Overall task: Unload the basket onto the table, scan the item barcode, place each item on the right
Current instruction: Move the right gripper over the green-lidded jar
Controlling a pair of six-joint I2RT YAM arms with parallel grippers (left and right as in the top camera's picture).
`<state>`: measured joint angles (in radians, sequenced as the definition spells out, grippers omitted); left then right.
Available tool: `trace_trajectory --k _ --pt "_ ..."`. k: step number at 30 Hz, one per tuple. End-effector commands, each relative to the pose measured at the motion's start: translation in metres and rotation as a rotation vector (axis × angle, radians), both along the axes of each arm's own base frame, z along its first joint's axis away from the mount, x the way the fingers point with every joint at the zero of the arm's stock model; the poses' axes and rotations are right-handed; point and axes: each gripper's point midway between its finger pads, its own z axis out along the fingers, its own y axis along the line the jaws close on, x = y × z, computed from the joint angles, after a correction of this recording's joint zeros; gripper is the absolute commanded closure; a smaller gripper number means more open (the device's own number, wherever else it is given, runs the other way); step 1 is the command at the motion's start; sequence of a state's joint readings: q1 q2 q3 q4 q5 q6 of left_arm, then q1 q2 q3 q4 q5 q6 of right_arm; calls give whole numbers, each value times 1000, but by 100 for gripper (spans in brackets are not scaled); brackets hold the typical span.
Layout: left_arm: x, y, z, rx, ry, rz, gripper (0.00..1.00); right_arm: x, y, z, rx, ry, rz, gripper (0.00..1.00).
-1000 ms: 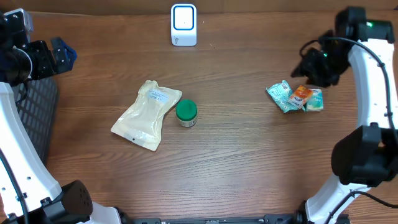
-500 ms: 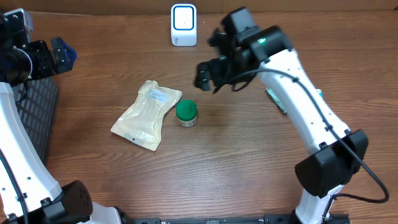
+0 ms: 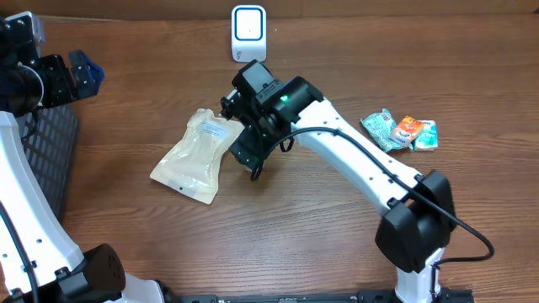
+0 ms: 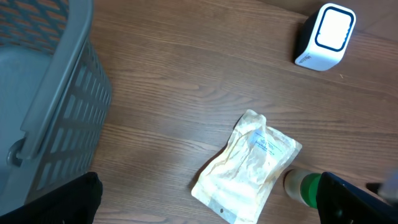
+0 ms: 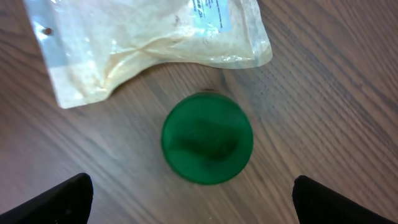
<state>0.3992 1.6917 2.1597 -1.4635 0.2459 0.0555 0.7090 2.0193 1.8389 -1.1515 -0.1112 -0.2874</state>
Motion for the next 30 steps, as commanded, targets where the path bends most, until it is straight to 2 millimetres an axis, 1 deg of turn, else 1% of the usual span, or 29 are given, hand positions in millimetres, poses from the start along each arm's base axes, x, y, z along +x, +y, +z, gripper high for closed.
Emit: trace_trajectory --k 1,2,3,6,9,15,20,24,27,28,30 --pt "2 -2 0 9 1 -15 0 9 -3 -32 -69 1 43 0" --pt "2 -2 0 9 1 -15 0 11 0 -40 -69 9 44 0" --pt "2 -2 0 9 1 -15 0 11 1 -43 -66 12 47 0" --pt "2 -2 0 8 0 -15 0 12 11 -46 -27 18 77 0" --pt "2 -2 0 8 0 -15 0 15 14 -50 -20 9 84 0" --pt "2 -2 0 9 0 -15 0 18 10 -63 -58 13 73 0" --pt "2 -2 0 8 0 -15 0 14 6 -70 -72 33 71 1" --pt "2 -2 0 9 1 -15 0 9 2 -78 -87 53 70 4" --pt "2 -2 0 8 0 -15 0 7 1 -80 -91 58 70 10" --pt "2 -2 0 9 1 -15 0 8 1 -80 -90 56 70 14" --pt "2 -2 0 9 1 -15 0 9 2 -80 -84 50 69 26"
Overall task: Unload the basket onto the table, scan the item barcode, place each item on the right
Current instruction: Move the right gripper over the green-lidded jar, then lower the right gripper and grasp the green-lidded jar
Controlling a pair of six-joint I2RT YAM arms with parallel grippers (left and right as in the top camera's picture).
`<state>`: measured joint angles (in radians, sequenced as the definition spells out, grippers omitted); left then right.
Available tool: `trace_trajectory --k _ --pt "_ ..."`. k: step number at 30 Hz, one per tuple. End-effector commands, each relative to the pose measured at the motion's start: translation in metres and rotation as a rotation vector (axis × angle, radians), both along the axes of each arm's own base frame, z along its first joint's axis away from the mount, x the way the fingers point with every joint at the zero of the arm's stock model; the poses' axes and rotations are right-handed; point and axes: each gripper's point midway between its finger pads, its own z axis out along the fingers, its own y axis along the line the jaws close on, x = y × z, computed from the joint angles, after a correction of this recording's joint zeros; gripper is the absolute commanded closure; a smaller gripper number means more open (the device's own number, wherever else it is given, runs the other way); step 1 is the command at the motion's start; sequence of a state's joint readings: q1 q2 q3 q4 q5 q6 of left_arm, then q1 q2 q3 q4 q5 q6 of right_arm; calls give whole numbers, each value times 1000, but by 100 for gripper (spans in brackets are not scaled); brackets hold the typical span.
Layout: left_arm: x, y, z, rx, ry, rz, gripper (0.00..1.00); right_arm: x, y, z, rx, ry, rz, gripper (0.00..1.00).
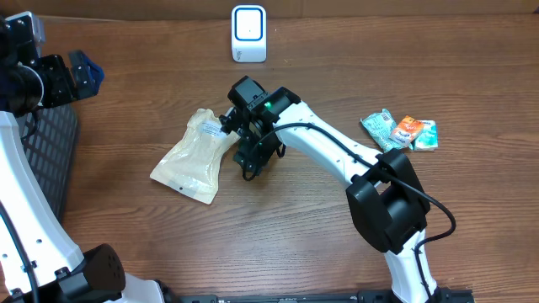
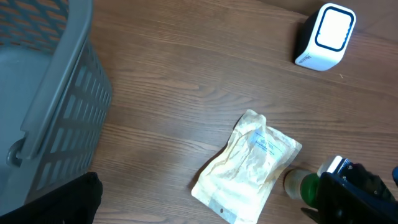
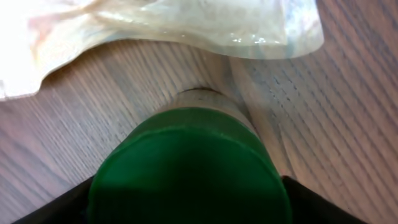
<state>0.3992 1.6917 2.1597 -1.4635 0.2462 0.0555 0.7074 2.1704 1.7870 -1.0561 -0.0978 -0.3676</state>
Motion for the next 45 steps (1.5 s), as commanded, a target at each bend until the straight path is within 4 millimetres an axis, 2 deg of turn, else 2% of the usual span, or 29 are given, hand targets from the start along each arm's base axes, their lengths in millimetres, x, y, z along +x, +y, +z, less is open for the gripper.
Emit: trace_trajectory --k 1,8,11,16,18,19,22,26,30,33,36,39,41,45 --pt "2 -2 0 9 1 -15 0 3 1 -2 5 -6 -3 29" --pt "2 -2 0 9 0 -15 0 9 6 6 34 0 -126 48" --pt "2 -2 0 9 0 -15 0 13 4 16 31 3 -238 50" --pt "2 -2 0 9 1 -15 0 31 -27 33 -60 -49 -576 51" --pt "2 -2 0 9 0 -15 0 34 -42 38 -92 -56 -722 58" --pt "2 -2 0 9 0 -15 0 34 -48 38 -102 -51 -788 58" --pt "2 -2 0 9 0 -15 0 33 -65 37 -105 -5 -1040 54" --pt "2 -2 0 9 1 -15 0 43 -83 32 -74 22 -1305 54" --pt "2 -2 0 9 1 -15 0 58 -93 25 -21 14 -1477 55" --pt "2 -2 0 9 0 -15 0 61 -91 16 10 42 -1505 54" --pt "2 -2 0 9 0 -15 0 55 -92 11 -5 66 -1502 53" --pt "2 -2 0 9 0 -15 0 49 -93 10 -31 71 -1496 48" --pt "2 -2 0 9 1 -15 0 48 -93 10 -44 70 -1464 41" --pt "2 -2 0 9 0 -15 1 51 -95 13 -56 53 -1342 19"
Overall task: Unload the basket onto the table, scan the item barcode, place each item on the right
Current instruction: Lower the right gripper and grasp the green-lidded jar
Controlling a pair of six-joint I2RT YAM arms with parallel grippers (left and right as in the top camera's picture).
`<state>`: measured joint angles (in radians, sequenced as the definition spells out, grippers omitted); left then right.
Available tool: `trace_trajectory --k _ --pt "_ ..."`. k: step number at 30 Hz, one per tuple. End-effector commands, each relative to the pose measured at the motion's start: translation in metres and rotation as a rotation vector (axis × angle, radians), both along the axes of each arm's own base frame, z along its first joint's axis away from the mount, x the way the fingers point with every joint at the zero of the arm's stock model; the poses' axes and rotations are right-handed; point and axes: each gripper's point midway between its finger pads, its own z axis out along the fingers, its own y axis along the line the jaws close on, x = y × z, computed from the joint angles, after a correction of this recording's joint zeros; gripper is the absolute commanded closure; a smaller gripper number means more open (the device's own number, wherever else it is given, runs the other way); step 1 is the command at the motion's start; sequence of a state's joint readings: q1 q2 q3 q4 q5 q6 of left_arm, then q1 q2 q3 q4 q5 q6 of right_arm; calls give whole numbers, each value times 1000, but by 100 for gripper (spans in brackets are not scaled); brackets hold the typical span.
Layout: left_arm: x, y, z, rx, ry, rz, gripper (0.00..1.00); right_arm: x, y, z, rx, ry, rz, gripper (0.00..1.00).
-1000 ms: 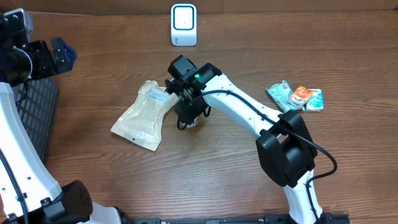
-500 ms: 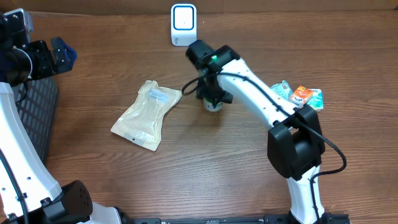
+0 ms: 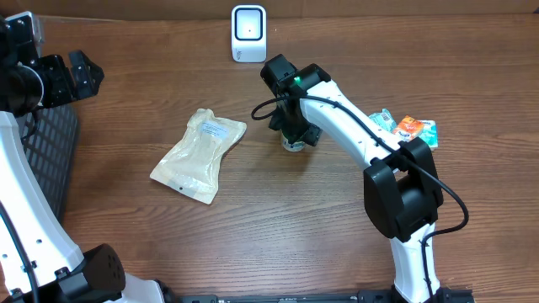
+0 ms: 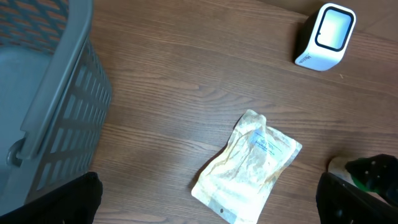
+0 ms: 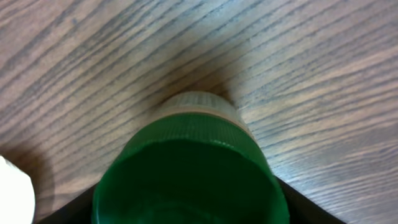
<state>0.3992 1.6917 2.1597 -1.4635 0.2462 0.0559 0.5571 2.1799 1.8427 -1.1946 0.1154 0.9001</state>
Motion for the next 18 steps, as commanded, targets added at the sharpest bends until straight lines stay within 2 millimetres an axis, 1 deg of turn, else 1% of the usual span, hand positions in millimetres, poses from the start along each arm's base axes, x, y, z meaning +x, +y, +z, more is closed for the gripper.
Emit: trace_trajectory --k 1,2,3,4,5,6,8,9,10,13,14,16,18 --pt "2 -2 0 8 1 -15 0 6 -1 9 -8 -18 120 15" --pt "2 -2 0 9 0 -15 0 9 -2 14 -8 -20 167 10" --pt "2 -2 0 9 0 -15 0 11 -2 19 -11 -23 212 8" --pt "2 -2 0 9 1 -15 0 13 -3 25 -17 -27 259 7" --pt "2 -2 0 9 1 -15 0 16 -4 35 -28 -35 357 6" --pt "2 -2 0 8 1 -15 0 17 -5 39 -34 -37 398 6" --pt "2 -2 0 9 1 -15 0 20 -6 54 -61 -44 585 5" --pt "2 -2 0 9 1 -15 0 20 -7 60 -75 -44 670 1" --pt "2 -2 0 9 1 -15 0 19 -8 63 -87 -39 744 0" --pt "2 -2 0 9 1 -15 0 13 -10 63 -110 -7 924 0" --pt "2 -2 0 9 1 -15 0 10 -7 61 -97 4 976 0" --pt "2 -2 0 9 1 -15 0 3 0 54 -51 17 1081 0" --pt "2 -2 0 8 1 -15 0 2 2 44 -44 24 1134 0"
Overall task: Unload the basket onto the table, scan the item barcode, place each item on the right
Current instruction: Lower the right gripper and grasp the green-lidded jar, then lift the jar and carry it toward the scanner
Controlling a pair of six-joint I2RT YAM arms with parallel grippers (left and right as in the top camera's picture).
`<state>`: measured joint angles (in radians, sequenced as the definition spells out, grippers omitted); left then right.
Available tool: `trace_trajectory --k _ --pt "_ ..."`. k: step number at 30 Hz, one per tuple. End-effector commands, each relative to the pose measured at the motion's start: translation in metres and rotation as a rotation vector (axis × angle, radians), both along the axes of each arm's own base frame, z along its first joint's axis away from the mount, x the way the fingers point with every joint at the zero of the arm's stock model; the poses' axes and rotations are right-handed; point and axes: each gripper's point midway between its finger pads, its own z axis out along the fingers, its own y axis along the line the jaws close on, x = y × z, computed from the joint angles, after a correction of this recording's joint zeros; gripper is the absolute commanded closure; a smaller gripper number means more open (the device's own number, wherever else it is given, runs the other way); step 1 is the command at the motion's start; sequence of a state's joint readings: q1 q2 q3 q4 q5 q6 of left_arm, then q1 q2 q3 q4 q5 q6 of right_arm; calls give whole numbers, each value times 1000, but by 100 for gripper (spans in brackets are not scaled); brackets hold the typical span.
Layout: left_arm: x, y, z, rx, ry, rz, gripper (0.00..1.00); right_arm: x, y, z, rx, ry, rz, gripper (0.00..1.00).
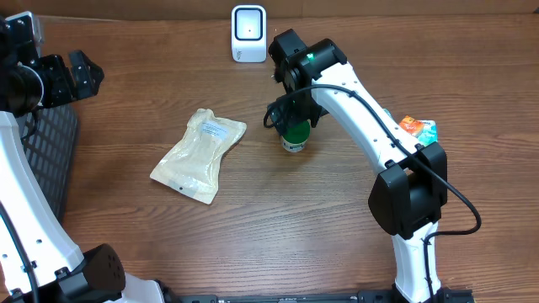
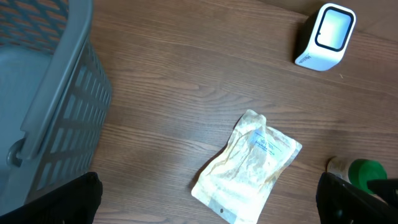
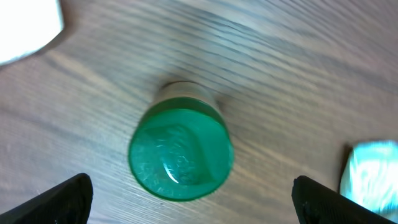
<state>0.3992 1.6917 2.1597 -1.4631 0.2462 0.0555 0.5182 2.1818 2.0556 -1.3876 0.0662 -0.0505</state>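
A small bottle with a green cap [image 1: 294,135] stands upright on the wooden table, a little in front and to the right of the white barcode scanner [image 1: 248,32]. My right gripper [image 3: 205,208] hangs open straight above the green cap [image 3: 180,154], clear of it, with nothing between its fingers. In the overhead view the right gripper [image 1: 295,114] partly covers the bottle. The left wrist view shows the bottle [image 2: 357,171] at its right edge and the scanner [image 2: 326,34] at the top right. My left gripper [image 2: 205,208] is open, high at the far left.
A pale flat pouch [image 1: 199,154] lies left of the bottle. Several small snack packets [image 1: 413,128] lie at the right, behind the right arm. A grey mesh basket [image 2: 50,93] stands at the table's left edge.
My right gripper was low around the bottle, the cap filling its view. Now it is open and higher, and the bottle stands alone on the same spot. The left arm has not moved.
My right gripper was open above the bottle, which stood against the pouch's right edge. Then it was down around the cap. Later the bottle stood further right, nearer the scanner, with the gripper around it. Now the gripper is open above it.
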Motion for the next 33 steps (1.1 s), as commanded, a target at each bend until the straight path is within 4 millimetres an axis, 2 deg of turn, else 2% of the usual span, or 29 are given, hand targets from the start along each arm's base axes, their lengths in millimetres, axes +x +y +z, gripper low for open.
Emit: trace_trajectory --k 1,12,13,21,25,30,33 --pt "2 -2 0 9 1 -15 0 -6 8 -13 19 24 230 0" --pt "1 -2 0 9 1 -15 0 -6 -5 -48 7 52 216 2" --pt "1 -2 0 9 1 -15 1 -5 -6 -49 9 51 209 7" --pt "2 -2 0 8 1 -15 0 -3 2 -48 60 49 186 24" --pt "2 -2 0 8 1 -15 0 -4 4 -48 78 57 166 38" --pt "1 -2 0 9 1 -15 0 1 6 -34 104 51 34 49" --pt "2 -2 0 8 1 -15 0 0 15 -7 183 69 3 53"
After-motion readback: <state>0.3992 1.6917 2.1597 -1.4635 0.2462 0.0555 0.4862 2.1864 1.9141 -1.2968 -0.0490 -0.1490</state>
